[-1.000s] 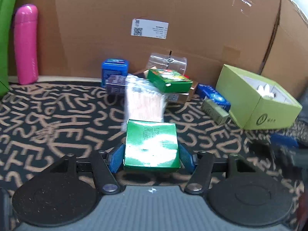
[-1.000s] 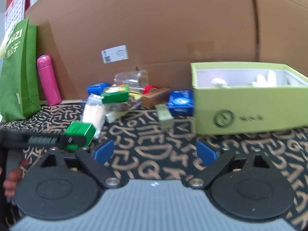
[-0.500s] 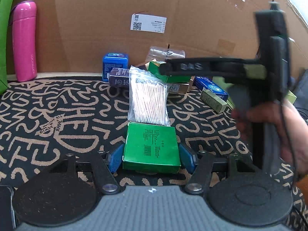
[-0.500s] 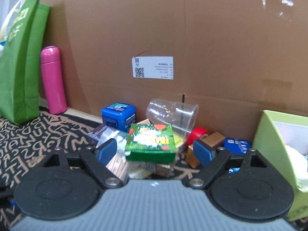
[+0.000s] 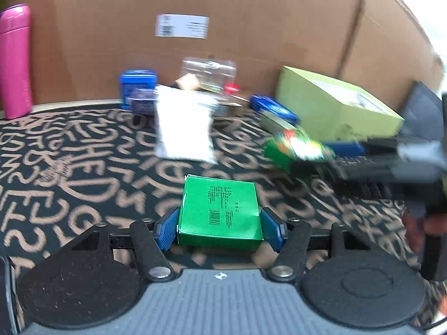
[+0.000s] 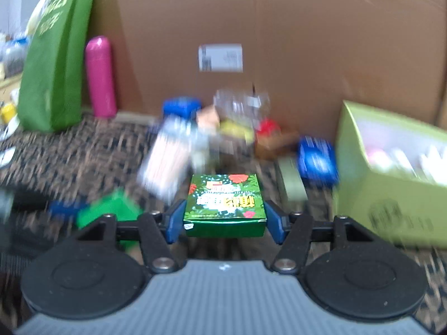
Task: Organize objects
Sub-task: 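Grasp the floral green box with the right gripper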
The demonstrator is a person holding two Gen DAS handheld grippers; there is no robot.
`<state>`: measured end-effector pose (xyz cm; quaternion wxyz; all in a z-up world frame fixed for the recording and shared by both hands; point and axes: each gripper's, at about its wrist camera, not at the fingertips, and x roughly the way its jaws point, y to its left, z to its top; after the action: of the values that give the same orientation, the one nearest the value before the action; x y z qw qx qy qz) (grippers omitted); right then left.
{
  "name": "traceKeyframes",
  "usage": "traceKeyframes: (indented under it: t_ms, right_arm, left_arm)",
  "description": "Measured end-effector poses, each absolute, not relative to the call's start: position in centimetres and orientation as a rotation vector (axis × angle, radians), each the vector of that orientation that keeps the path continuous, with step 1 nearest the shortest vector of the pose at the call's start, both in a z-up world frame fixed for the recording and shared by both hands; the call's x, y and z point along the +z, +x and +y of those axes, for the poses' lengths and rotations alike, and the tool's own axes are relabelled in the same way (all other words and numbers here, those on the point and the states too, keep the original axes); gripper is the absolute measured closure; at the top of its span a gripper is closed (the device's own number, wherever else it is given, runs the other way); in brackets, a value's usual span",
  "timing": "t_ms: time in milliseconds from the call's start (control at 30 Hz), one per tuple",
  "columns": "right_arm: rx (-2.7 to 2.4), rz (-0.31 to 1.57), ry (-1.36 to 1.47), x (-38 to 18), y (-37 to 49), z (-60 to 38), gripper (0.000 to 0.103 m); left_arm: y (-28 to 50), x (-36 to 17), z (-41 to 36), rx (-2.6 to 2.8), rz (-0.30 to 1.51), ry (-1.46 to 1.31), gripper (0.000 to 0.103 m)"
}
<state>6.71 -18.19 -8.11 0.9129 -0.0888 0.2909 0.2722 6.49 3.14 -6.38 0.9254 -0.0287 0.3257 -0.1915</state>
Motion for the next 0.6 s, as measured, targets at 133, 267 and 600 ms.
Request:
traceKeyframes:
  t_ms: [133, 267, 600]
  right_arm:
    - [0.511, 0.675, -0.202, -9.2, 1.5, -22.5, 0.043]
    - [0.470, 0.710, -0.169, -9.3, -1.8, -25.3, 0.031]
    - [0.486, 0.654, -0.182, -9.5, -1.7, -24.7, 0.027]
  left_arm:
    - [4.1, -6.3, 1.4, -0.521, 0.691, -0.031, 0.038]
    - [2.8, -6.4, -0.7, -0.517, 0.682, 0.057, 0.030]
    - [3.2, -6.2, -2.0, -0.485, 0.704, 0.085, 0.036]
